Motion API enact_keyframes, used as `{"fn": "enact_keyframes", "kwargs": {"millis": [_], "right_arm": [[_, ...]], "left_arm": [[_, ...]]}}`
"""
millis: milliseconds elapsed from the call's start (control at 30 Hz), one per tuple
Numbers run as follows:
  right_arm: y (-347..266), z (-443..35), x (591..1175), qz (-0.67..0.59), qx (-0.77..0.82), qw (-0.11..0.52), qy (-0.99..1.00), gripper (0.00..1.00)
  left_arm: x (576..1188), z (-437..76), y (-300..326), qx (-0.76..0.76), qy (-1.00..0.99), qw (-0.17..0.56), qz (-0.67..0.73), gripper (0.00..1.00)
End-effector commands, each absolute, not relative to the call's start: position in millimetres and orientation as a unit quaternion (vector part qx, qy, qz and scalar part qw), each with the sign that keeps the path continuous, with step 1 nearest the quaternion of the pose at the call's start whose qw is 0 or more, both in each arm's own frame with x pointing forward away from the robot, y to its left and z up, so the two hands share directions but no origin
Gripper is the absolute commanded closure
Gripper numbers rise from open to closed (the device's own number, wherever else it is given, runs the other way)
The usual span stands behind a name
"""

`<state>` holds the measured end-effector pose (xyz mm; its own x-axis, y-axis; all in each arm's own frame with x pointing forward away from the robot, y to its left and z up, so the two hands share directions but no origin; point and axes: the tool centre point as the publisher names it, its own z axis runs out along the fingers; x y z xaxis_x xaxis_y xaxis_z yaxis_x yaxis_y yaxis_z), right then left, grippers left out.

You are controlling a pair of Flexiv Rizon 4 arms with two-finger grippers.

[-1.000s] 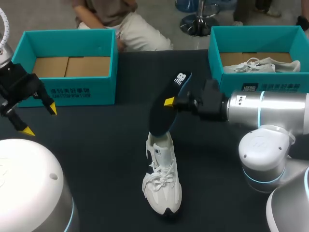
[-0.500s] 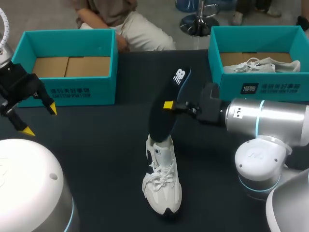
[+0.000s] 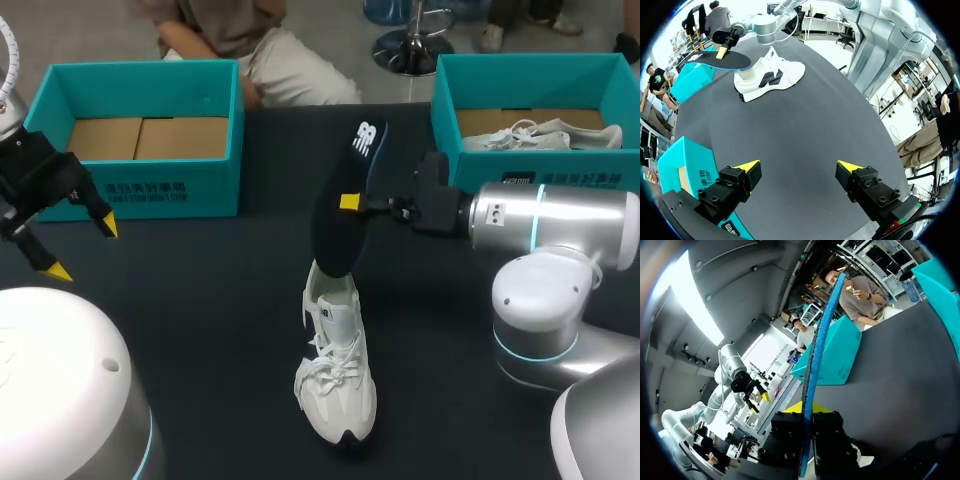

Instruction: Take the shoe out of the shoebox, open the shoe tongue, remove and reinsert the insole, then place the shoe into the shoebox

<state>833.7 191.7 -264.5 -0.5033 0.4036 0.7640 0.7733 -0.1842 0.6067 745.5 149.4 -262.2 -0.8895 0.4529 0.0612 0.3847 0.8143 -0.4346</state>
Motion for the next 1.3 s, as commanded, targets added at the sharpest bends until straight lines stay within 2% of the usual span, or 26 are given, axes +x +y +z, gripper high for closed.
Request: {"fn": "enact_keyframes", "kwargs": {"millis": [33,1300], "right_arm": [[197,-267,836,-0.609,-0.472,0.154,-0.618,1.0],[221,-287,794,-0.632,-0.426,0.171,-0.625,1.0]], "left_arm": [[745,-262,150,-0.221,-0.949,0.081,0.209,0.0],[745,-262,150,-0.221,-0.949,0.081,0.209,0.0]]}}
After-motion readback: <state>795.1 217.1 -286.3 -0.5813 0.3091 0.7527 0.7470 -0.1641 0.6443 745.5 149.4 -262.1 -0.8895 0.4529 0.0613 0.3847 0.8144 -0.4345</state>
